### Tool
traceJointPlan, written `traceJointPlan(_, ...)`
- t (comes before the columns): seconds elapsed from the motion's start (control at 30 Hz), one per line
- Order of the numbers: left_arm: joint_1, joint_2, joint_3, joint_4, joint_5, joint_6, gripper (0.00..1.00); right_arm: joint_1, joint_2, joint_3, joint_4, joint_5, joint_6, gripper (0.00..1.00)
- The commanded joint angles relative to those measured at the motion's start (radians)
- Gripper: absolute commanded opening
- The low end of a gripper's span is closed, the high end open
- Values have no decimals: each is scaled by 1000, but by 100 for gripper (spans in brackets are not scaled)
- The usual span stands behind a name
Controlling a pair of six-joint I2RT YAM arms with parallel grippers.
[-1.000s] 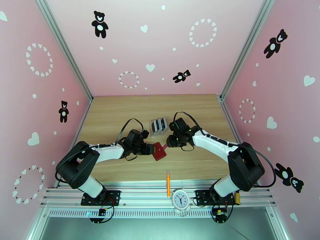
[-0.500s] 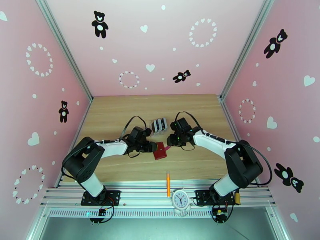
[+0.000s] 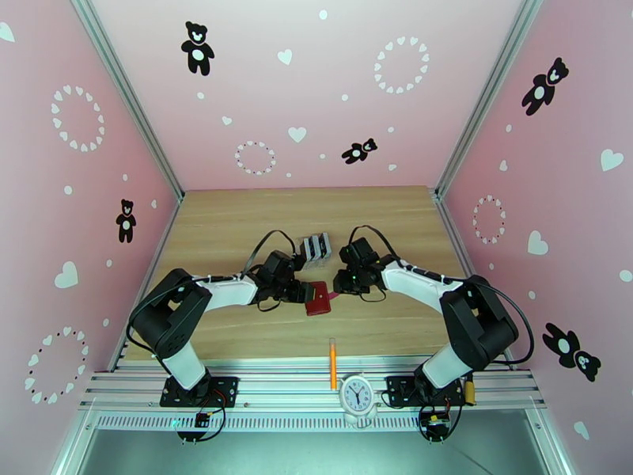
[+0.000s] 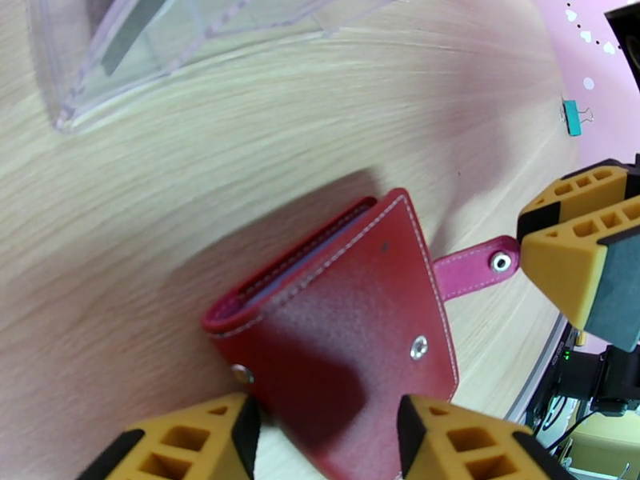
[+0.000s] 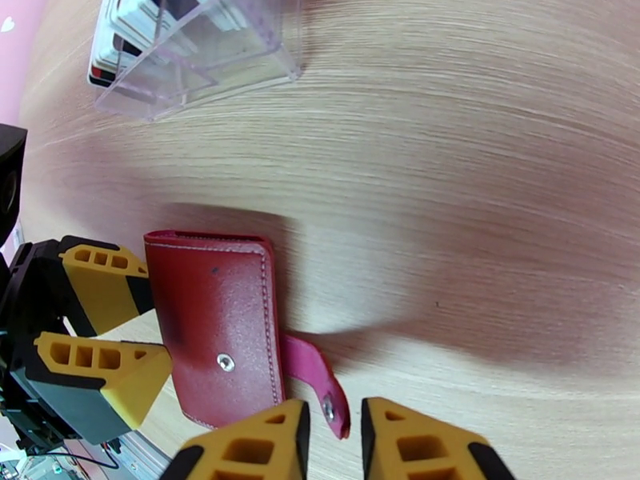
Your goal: Put the credit cards into the card holder
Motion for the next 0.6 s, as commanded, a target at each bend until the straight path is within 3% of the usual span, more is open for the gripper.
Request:
traceJointPlan(0.0,-5,13,14,-54,-38,20,53,-1,-14,-24,4,-1,11,25)
traceJointPlan(0.57,-5,37,16,-76,-41,20,52,-1,-58,-40,53,-61,33,5)
